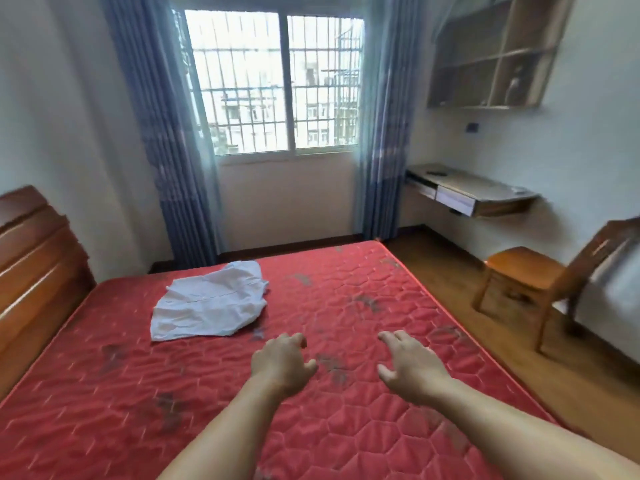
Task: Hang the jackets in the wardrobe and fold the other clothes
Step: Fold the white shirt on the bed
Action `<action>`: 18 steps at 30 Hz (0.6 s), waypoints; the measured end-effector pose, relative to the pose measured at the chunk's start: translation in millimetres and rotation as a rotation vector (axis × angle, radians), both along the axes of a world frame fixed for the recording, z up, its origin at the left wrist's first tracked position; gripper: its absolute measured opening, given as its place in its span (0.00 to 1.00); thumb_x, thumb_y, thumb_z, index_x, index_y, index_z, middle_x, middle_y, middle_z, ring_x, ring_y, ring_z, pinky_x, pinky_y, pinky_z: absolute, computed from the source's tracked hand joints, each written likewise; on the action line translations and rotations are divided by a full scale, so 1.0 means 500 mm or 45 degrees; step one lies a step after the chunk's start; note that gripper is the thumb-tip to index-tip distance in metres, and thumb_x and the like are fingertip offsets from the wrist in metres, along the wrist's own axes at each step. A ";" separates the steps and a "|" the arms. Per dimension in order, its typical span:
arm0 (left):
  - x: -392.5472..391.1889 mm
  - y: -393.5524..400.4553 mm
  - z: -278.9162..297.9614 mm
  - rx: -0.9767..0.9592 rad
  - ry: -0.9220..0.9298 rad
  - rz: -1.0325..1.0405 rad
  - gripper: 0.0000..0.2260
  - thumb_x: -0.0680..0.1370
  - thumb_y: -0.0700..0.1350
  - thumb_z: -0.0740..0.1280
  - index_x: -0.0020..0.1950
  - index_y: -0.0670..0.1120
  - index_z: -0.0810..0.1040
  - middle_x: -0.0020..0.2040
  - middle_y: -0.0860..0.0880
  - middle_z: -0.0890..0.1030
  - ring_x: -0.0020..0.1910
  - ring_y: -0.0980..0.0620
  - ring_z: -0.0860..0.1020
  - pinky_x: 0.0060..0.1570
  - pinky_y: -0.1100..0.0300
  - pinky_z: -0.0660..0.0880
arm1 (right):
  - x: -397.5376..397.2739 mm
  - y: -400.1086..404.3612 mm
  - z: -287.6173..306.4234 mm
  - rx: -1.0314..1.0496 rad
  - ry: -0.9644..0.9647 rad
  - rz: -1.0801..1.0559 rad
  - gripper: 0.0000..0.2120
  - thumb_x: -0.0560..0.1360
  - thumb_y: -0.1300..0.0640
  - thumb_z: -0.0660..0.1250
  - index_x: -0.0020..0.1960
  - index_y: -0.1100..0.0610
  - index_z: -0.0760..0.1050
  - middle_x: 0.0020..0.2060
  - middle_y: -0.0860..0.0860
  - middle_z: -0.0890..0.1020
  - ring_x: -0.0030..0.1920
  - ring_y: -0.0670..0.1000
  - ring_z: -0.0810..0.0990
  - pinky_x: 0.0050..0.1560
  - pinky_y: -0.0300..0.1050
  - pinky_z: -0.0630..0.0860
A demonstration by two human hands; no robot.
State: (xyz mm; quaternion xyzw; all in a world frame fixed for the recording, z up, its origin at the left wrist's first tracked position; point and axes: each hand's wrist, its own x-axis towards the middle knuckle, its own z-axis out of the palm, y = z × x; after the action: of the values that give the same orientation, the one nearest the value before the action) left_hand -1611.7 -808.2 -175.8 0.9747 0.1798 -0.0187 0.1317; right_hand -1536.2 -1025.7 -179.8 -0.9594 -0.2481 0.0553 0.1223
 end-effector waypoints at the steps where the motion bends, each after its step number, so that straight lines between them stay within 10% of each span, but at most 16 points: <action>1: 0.045 -0.030 -0.005 -0.007 -0.023 -0.034 0.21 0.75 0.61 0.62 0.66 0.55 0.73 0.64 0.51 0.75 0.64 0.48 0.74 0.59 0.52 0.73 | 0.023 -0.030 0.002 -0.027 -0.028 -0.040 0.28 0.76 0.44 0.61 0.74 0.49 0.61 0.68 0.49 0.69 0.67 0.52 0.72 0.64 0.52 0.70; 18: 0.565 -0.831 0.001 -0.059 -0.044 -0.522 0.17 0.75 0.57 0.62 0.61 0.53 0.75 0.61 0.50 0.77 0.60 0.47 0.76 0.51 0.53 0.75 | 0.400 -0.828 0.012 0.103 -0.008 -0.549 0.27 0.77 0.45 0.61 0.74 0.48 0.61 0.71 0.48 0.67 0.68 0.52 0.71 0.64 0.49 0.71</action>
State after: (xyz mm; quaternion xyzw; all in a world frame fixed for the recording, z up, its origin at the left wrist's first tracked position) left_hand -1329.1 -1223.9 -175.5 0.9877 -0.0251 -0.0327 0.1506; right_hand -1336.0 -1439.9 -173.7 -0.9848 -0.0397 0.0148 0.1687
